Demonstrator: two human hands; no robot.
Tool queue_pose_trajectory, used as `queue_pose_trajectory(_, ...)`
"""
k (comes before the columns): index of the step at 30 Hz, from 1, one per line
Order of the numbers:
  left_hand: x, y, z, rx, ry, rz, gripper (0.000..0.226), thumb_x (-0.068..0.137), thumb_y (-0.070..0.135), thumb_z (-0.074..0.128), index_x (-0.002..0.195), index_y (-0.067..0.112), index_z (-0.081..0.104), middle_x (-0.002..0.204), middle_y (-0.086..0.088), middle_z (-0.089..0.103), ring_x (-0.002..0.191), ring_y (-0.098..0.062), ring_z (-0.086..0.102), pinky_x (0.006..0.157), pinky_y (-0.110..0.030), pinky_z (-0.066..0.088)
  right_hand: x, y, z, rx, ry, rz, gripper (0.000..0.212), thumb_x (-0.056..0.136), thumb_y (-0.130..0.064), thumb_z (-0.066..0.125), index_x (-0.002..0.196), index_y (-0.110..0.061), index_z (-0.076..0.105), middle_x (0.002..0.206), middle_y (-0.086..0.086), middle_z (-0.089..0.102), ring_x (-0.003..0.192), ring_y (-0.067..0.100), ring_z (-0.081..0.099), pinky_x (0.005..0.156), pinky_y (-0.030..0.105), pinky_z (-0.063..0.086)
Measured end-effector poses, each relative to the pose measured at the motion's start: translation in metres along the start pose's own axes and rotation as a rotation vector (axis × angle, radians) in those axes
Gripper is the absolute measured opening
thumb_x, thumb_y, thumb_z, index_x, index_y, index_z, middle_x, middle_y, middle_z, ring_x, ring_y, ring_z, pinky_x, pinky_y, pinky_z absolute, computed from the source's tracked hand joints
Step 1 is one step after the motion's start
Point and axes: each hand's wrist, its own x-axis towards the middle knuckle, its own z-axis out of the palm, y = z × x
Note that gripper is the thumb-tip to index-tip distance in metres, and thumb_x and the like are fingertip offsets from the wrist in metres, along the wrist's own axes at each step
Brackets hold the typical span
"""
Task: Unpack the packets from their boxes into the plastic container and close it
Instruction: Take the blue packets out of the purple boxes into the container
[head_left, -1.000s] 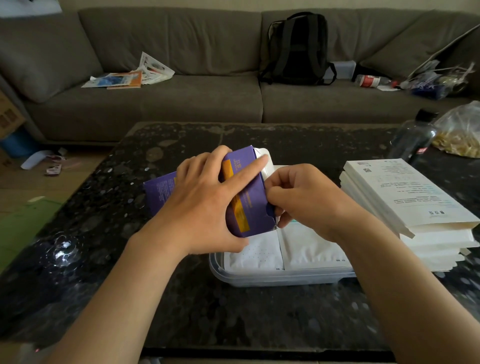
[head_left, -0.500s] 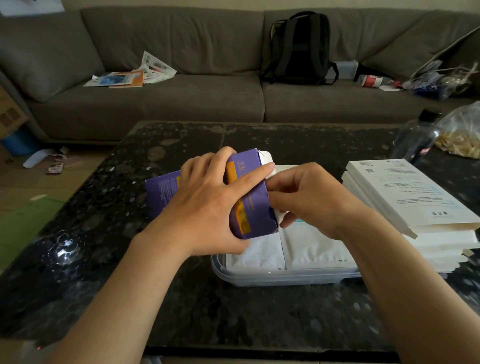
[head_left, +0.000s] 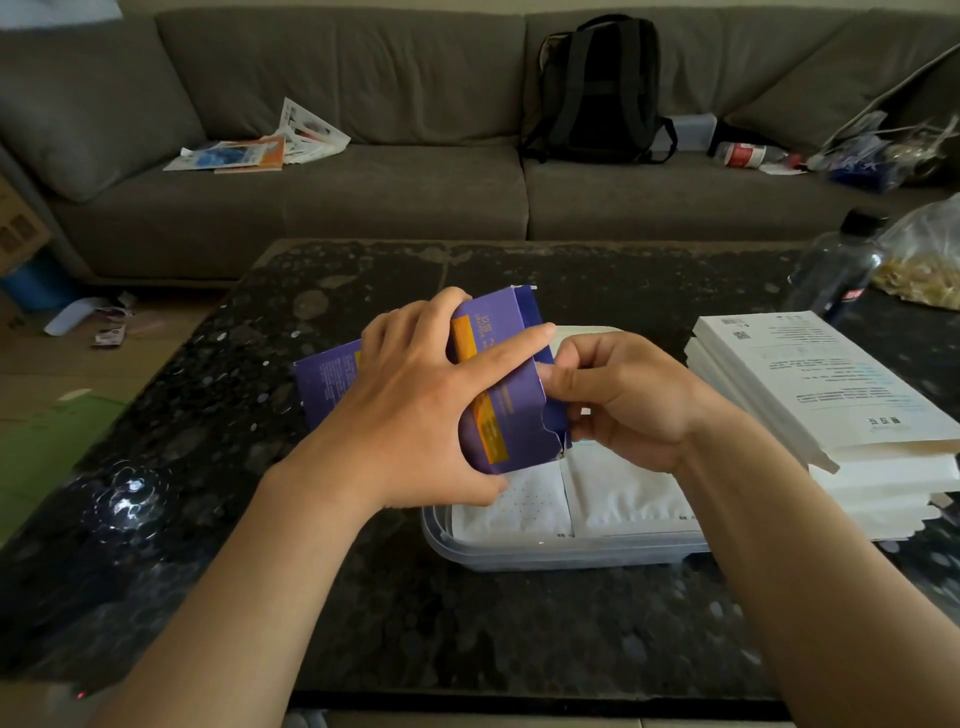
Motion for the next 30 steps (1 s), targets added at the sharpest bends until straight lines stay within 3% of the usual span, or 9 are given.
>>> queue_pose_trajectory(4,-0.001,-0.005,0.000,-0.009,-0.039,-0.038,0.112,0.055,0.074,0.071,0.152,0.053,0.019,0.152,-0.004,0.013,0.138,-0.029,0.020,0.114,-0.050,0.020,-0.001,0.001,-0.007,0.133,-0.028,-0.010,0.018,0.079,-0.025,0.067,0.067,-0.016,0.057,0.083,0.009,0.071,0.074,0.020,0.067,0.068,0.036,0.052)
queue_pose_trajectory(7,-0.002,-0.008,-0.002,-0.004,-0.067,-0.060,0.110,0.053,0.076,0.068,0.150,0.054,0.020,0.150,-0.001,0.011,0.137,-0.027,0.017,0.114,-0.050,0.019,-0.002,-0.002,-0.015,0.071,0.062,-0.010,0.019,0.087,-0.028,0.062,0.078,-0.014,0.054,0.092,0.012,0.073,0.079,0.026,0.068,0.065,0.035,0.052)
queue_pose_trajectory(10,-0.003,-0.010,-0.004,-0.027,-0.093,-0.083,0.109,0.052,0.076,0.065,0.148,0.055,0.019,0.149,0.003,0.006,0.137,-0.026,0.012,0.116,-0.050,0.017,-0.003,-0.006,-0.024,0.017,0.191,-0.028,0.024,0.099,-0.027,0.057,0.078,-0.016,0.054,0.095,0.018,0.071,0.089,0.036,0.061,0.074,0.042,0.040)
queue_pose_trajectory(16,-0.004,-0.012,-0.004,-0.041,-0.108,-0.103,0.112,0.051,0.072,0.071,0.149,0.054,0.021,0.147,0.006,0.004,0.137,-0.024,0.011,0.116,-0.050,0.018,-0.011,-0.014,-0.037,-0.007,0.340,-0.094,0.027,0.102,-0.032,0.054,0.080,-0.018,0.053,0.084,0.004,0.076,0.079,0.018,0.072,0.070,0.035,0.045)
queue_pose_trajectory(22,-0.003,-0.012,-0.004,-0.045,-0.121,-0.113,0.113,0.052,0.073,0.071,0.150,0.055,0.017,0.147,0.008,0.004,0.136,-0.022,0.009,0.116,-0.048,0.017,-0.015,-0.019,-0.035,-0.004,0.432,-0.143,0.024,0.101,-0.033,0.055,0.085,-0.016,0.053,0.083,0.000,0.077,0.084,0.020,0.076,0.075,0.039,0.051)
queue_pose_trajectory(25,-0.003,-0.015,-0.004,-0.038,-0.134,-0.128,0.115,0.053,0.074,0.073,0.150,0.055,0.014,0.148,0.008,0.002,0.137,-0.022,0.009,0.117,-0.048,0.016,-0.015,-0.022,-0.037,0.033,0.537,-0.203,0.021,0.101,-0.029,0.058,0.086,-0.015,0.053,0.079,0.000,0.076,0.080,0.019,0.077,0.081,0.048,0.055)
queue_pose_trajectory(27,-0.004,-0.018,-0.004,-0.033,-0.143,-0.148,0.116,0.054,0.074,0.075,0.150,0.055,0.014,0.149,0.006,0.004,0.139,-0.024,0.011,0.117,-0.049,0.017,-0.016,-0.026,-0.038,0.077,0.603,-0.242,0.016,0.101,-0.024,0.060,0.089,-0.016,0.054,0.080,0.003,0.076,0.076,0.019,0.076,0.073,0.045,0.059)
queue_pose_trajectory(29,-0.005,-0.021,-0.005,-0.027,-0.130,-0.172,0.116,0.052,0.074,0.076,0.149,0.056,0.015,0.150,0.002,0.008,0.139,-0.027,0.017,0.115,-0.051,0.020,-0.021,-0.033,-0.038,0.134,0.641,-0.298,0.007,0.100,-0.013,0.060,0.102,-0.019,0.056,0.090,0.006,0.076,0.071,0.018,0.076,0.055,0.035,0.060)
queue_pose_trajectory(30,-0.005,-0.022,-0.005,-0.026,-0.129,-0.189,0.116,0.051,0.074,0.075,0.149,0.056,0.015,0.150,0.001,0.010,0.139,-0.029,0.019,0.115,-0.051,0.020,-0.025,-0.037,-0.038,0.151,0.642,-0.320,0.016,0.101,-0.008,0.058,0.108,-0.021,0.058,0.095,0.005,0.074,0.072,0.019,0.076,0.051,0.032,0.060)
